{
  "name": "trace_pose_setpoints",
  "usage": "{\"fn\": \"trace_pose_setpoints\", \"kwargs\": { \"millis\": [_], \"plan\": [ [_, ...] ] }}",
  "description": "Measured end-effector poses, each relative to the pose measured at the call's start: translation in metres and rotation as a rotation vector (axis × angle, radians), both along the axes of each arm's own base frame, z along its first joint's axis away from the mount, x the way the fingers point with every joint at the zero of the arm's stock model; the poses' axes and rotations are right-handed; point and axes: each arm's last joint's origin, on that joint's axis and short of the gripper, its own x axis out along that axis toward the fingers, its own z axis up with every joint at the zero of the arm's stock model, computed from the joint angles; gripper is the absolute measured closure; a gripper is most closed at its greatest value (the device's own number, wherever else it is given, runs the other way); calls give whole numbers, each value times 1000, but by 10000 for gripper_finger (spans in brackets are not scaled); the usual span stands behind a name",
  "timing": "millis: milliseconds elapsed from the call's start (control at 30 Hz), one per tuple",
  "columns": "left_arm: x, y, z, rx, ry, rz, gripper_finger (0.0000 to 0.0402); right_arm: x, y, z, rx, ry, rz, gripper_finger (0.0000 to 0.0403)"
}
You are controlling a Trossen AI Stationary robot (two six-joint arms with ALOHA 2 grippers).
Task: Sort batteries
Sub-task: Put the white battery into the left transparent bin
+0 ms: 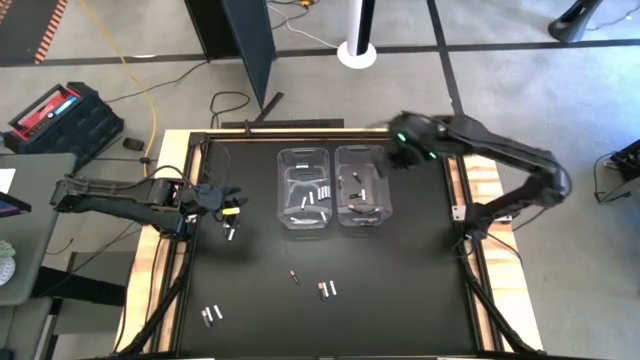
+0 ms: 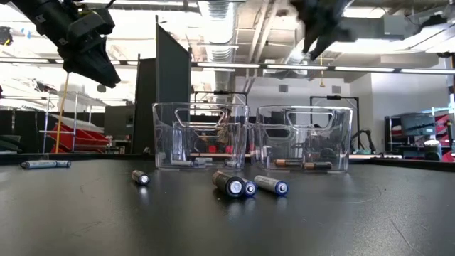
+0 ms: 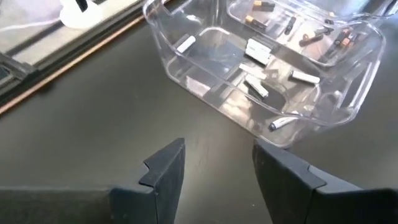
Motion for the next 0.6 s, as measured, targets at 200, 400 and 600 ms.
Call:
{"fn": "trace_pose_setpoints", "kwargs": {
  "millis": [200, 400, 600],
  "plan": [
    [-4, -2, -5, -89, 53, -36, 218, -31, 65, -15, 49, -50, -124, 266],
    [-9, 1, -12, -151, 138, -10, 226, -38, 127, -68, 179, -53, -230, 266],
    [-1, 8, -28, -272, 329, -53, 236, -36, 177, -115, 231, 13, -291, 266]
  ]
}}
